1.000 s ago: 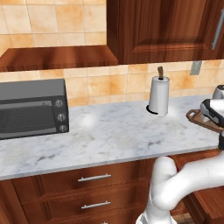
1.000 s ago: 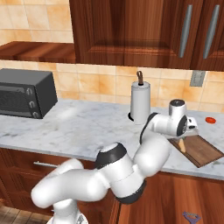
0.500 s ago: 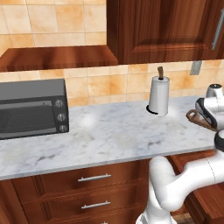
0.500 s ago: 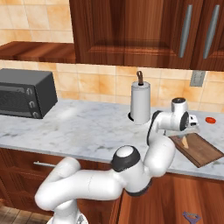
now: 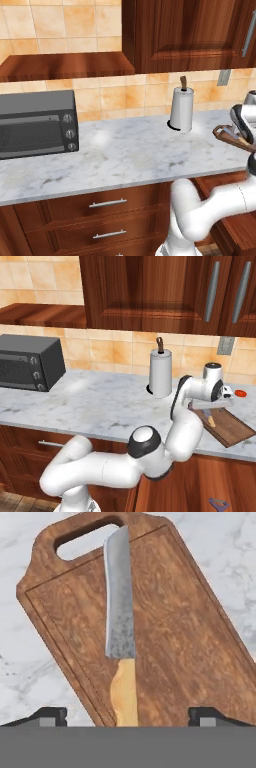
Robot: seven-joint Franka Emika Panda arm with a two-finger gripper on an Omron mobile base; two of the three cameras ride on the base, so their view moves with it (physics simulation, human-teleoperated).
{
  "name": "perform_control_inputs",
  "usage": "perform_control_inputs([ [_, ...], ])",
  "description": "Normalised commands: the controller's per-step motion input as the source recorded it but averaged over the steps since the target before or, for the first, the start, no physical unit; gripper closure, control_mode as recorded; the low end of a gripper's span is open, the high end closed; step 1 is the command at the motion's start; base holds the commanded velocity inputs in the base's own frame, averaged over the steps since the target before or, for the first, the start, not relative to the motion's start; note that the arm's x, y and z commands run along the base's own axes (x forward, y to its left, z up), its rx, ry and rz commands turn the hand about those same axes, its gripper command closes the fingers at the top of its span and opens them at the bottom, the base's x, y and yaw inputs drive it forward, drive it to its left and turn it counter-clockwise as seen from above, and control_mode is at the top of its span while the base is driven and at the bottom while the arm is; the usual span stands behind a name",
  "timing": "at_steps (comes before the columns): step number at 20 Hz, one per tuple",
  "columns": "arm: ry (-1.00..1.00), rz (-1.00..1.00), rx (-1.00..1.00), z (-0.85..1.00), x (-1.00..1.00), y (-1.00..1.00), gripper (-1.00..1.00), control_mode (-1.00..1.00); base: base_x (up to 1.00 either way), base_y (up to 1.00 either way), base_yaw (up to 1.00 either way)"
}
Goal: Open the drawer on the right and place the cutting tools on the cutting board.
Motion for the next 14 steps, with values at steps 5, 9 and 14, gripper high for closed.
perform_control_inputs([
  [5,-0.43,0.05,0.03,0.07,-1.0,0.9,-1.0,-1.0,0.0,0.0,0.0],
  [9,-0.43,0.04,0.03,0.01,-1.0,1.0,-1.0,-1.0,0.0,0.0,0.0],
  [14,-0.08,-0.02,0.0,0.09,-0.17,0.22,-1.0,-1.0,0.0,0.0,0.0],
])
